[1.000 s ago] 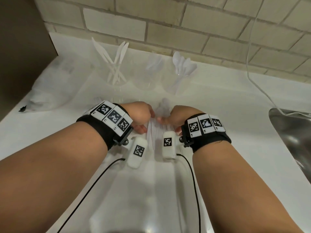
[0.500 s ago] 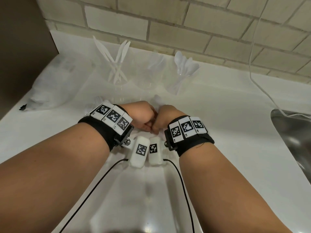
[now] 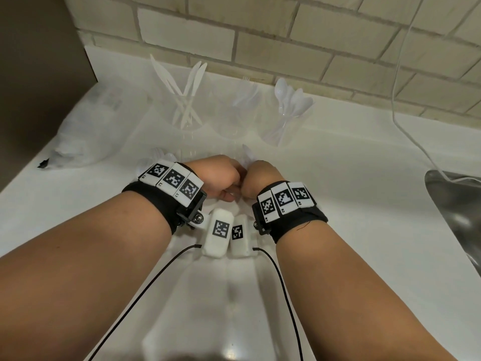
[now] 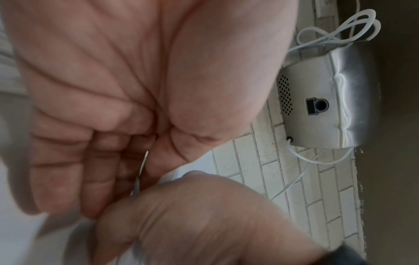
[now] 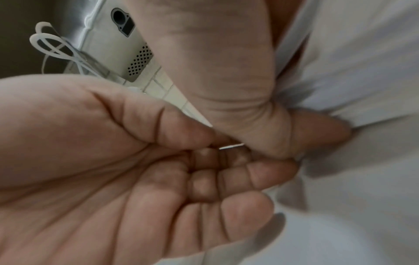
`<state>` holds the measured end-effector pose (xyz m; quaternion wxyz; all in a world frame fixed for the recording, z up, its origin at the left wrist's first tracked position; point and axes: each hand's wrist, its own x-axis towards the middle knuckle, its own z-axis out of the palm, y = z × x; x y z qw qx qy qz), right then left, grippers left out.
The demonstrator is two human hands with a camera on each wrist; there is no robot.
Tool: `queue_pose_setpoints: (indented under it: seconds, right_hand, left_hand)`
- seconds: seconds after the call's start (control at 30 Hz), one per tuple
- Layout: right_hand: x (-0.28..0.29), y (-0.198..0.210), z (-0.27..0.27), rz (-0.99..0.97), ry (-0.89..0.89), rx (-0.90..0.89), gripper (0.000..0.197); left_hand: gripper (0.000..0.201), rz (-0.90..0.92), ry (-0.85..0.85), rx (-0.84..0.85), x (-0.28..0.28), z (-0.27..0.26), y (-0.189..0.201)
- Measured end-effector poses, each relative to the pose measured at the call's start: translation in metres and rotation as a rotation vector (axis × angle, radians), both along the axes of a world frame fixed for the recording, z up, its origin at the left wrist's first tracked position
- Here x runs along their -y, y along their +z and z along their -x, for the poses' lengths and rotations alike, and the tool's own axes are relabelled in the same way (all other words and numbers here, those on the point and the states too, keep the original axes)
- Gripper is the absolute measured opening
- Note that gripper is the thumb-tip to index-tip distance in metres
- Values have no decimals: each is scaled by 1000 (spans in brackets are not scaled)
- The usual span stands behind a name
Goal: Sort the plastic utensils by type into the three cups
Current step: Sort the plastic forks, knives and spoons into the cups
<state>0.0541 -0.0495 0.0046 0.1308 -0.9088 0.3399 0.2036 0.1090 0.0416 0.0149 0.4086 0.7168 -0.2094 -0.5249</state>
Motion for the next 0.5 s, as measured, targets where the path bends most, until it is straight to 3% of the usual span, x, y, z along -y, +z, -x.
queue_pose_setpoints:
  seconds: [0.1,0.23,0.33,0.4,0.5]
  right_hand:
    - [2,2,0,17,39,-27,40]
    - [8,4,7,-40,-51,131,33]
    - [17,9,10,-241,-318,461,31]
    - [17,19,11,-525,-467,709,23]
    - [12,40,9,-864,-555,1020,11]
  left_hand:
    - [40,28,25,0,0,1,-3]
    - [26,138,146,-31,-2,-3,-1]
    - [12,249,335,-88,-6,-12,-2]
    - [7,282,396,-208,-10,-18,-6]
    - [22,266,410,-424,-13,-26,-12]
